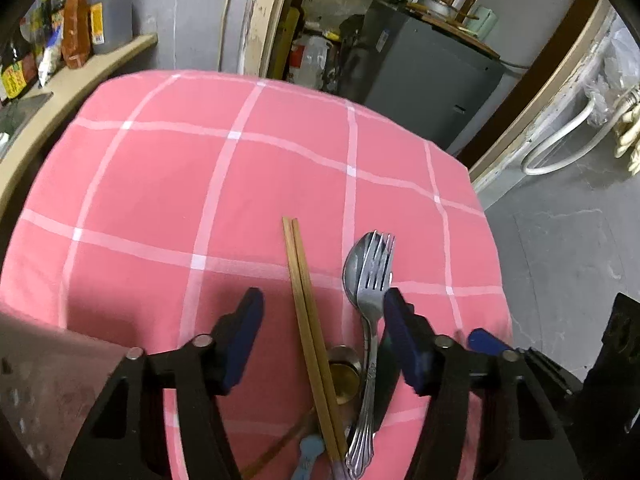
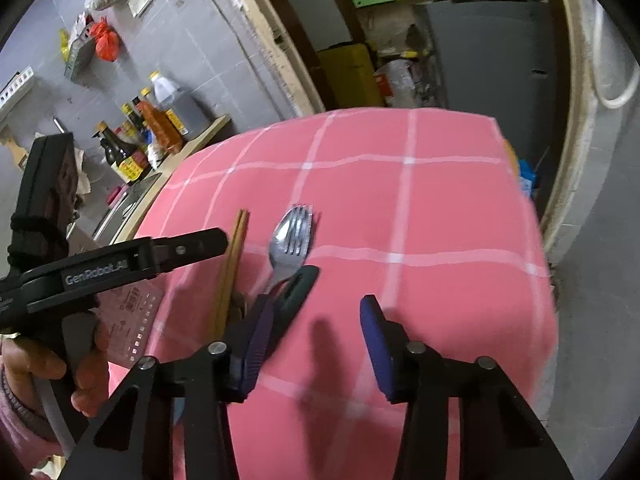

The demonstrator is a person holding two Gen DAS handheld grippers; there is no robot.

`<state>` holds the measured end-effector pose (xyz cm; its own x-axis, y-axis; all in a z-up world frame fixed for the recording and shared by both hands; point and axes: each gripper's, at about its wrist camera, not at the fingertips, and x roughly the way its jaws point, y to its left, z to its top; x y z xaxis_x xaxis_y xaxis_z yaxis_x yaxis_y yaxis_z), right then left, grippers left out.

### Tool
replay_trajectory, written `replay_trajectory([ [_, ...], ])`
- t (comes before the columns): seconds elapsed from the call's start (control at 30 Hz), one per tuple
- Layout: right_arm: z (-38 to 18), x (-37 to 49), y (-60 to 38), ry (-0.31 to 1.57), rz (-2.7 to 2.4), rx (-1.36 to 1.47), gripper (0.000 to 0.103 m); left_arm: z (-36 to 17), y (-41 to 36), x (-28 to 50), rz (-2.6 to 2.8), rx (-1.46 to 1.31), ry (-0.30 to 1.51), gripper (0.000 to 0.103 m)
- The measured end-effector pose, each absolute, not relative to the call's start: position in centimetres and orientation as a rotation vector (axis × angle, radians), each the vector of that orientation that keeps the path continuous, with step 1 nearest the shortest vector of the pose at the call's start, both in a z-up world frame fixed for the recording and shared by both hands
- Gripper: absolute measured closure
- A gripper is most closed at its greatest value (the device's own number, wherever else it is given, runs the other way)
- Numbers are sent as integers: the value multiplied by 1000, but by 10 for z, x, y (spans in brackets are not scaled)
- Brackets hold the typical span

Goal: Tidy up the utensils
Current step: 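Move both grippers back to the remaining utensils, then grasp the wooden chopsticks with the left gripper while the right grasps the green-handled utensil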

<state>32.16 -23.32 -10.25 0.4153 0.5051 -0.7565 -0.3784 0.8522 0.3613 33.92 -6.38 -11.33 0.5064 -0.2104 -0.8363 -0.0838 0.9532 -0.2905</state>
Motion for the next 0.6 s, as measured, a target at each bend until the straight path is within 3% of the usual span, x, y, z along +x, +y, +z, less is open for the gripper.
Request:
replay_trajectory([
  [0.23, -117, 337, -219, 1066, 594, 135, 72, -129, -58, 354, -96, -336, 1137, 72],
  [0.6, -125, 358, -209, 1167, 595, 196, 74, -132, -48, 363, -98, -315, 1206, 77],
])
